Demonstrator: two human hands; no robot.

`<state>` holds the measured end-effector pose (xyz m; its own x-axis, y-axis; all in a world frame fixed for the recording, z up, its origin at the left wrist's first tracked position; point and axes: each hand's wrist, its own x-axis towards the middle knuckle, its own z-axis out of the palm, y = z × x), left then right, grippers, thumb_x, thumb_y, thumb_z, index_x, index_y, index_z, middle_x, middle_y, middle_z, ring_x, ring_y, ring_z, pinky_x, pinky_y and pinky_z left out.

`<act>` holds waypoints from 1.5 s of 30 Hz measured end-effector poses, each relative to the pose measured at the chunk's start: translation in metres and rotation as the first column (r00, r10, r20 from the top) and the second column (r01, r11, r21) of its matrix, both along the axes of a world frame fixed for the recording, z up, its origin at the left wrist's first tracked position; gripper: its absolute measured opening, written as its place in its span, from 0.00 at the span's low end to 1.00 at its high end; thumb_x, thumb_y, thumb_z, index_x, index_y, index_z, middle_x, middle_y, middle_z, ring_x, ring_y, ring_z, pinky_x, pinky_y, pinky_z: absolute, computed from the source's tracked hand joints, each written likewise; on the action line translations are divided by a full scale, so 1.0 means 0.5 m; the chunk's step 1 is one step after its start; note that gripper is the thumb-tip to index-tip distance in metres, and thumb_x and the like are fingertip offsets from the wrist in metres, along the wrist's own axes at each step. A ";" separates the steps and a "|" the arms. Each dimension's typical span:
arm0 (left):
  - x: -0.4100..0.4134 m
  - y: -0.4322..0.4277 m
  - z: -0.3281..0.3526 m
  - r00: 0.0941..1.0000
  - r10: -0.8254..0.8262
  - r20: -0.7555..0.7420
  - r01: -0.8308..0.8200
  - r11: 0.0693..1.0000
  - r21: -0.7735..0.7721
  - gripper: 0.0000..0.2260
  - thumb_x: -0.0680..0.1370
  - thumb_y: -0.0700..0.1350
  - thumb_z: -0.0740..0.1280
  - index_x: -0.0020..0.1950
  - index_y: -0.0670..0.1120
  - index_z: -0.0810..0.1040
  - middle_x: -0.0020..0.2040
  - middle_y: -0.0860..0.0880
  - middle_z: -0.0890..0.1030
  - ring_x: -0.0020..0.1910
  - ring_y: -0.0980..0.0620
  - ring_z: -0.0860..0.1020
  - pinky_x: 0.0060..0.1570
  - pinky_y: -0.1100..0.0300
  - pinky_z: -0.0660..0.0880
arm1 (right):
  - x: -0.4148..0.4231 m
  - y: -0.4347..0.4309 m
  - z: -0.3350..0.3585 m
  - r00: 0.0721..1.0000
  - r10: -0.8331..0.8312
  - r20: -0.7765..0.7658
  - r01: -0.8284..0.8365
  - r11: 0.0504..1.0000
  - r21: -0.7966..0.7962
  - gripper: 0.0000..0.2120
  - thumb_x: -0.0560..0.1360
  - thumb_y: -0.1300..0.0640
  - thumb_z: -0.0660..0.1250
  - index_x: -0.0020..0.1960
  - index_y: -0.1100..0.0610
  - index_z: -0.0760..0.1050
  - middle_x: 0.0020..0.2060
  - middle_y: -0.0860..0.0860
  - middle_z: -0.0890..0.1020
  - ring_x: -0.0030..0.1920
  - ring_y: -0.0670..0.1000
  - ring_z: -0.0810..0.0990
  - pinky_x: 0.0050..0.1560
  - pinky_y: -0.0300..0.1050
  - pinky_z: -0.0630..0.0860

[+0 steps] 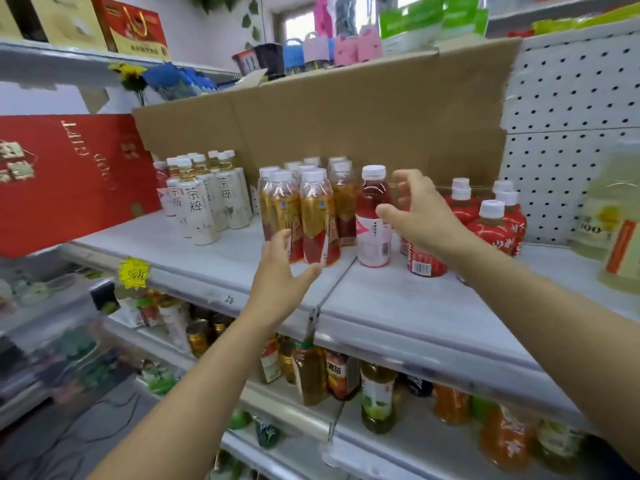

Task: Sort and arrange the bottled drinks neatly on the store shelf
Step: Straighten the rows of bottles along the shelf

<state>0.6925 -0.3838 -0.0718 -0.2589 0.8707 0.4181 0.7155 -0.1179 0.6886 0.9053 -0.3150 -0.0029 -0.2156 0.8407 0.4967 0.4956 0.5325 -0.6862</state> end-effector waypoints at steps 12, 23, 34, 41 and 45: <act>-0.143 0.188 -0.013 0.992 -0.029 0.119 0.030 0.999 -0.011 0.50 0.68 0.58 0.78 0.79 0.60 0.47 0.77 0.53 0.57 0.75 0.49 0.61 0.73 0.42 0.64 | -0.125 0.202 0.002 0.975 -0.198 -0.106 0.189 0.978 -0.086 0.24 0.80 0.50 0.65 0.71 0.58 0.62 0.55 0.52 0.74 0.51 0.50 0.73 0.44 0.41 0.69; -0.117 0.264 -0.018 0.976 0.059 -0.211 0.013 0.946 0.325 0.58 0.65 0.68 0.74 0.81 0.49 0.42 0.81 0.47 0.44 0.80 0.49 0.42 0.77 0.43 0.44 | -0.171 0.159 -0.029 0.951 -0.188 -0.244 0.202 0.979 0.033 0.13 0.79 0.50 0.66 0.59 0.55 0.68 0.42 0.42 0.71 0.40 0.38 0.73 0.32 0.22 0.68; -0.001 0.113 -0.024 0.817 -0.555 -0.157 0.574 0.810 0.123 0.43 0.71 0.58 0.75 0.79 0.55 0.53 0.78 0.54 0.61 0.76 0.55 0.61 0.74 0.52 0.64 | -0.112 -0.044 -0.008 0.948 -0.205 -0.244 0.225 0.973 0.059 0.14 0.75 0.52 0.73 0.55 0.58 0.76 0.41 0.44 0.77 0.40 0.37 0.76 0.45 0.35 0.76; 0.133 -0.004 -0.009 0.682 -0.730 0.036 0.716 0.677 0.171 0.47 0.64 0.64 0.73 0.78 0.53 0.57 0.72 0.55 0.69 0.69 0.57 0.70 0.63 0.63 0.67 | -0.014 -0.207 0.018 0.912 -0.272 -0.308 0.328 0.933 0.146 0.16 0.72 0.50 0.75 0.53 0.56 0.75 0.42 0.48 0.81 0.42 0.47 0.81 0.50 0.49 0.80; 0.227 -0.056 -0.001 0.613 -0.788 0.056 0.763 0.609 0.216 0.36 0.71 0.71 0.64 0.75 0.59 0.61 0.67 0.61 0.71 0.64 0.64 0.71 0.62 0.62 0.69 | 0.112 -0.290 0.026 0.872 -0.327 -0.363 0.400 0.905 0.144 0.14 0.71 0.47 0.74 0.50 0.55 0.77 0.41 0.52 0.83 0.42 0.49 0.81 0.48 0.54 0.79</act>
<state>0.8062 -0.4120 -0.0722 0.4201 0.6967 0.5815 0.2084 -0.6977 0.6854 0.9615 -0.4598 0.0102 0.2877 0.6974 0.6564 0.4517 0.5056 -0.7351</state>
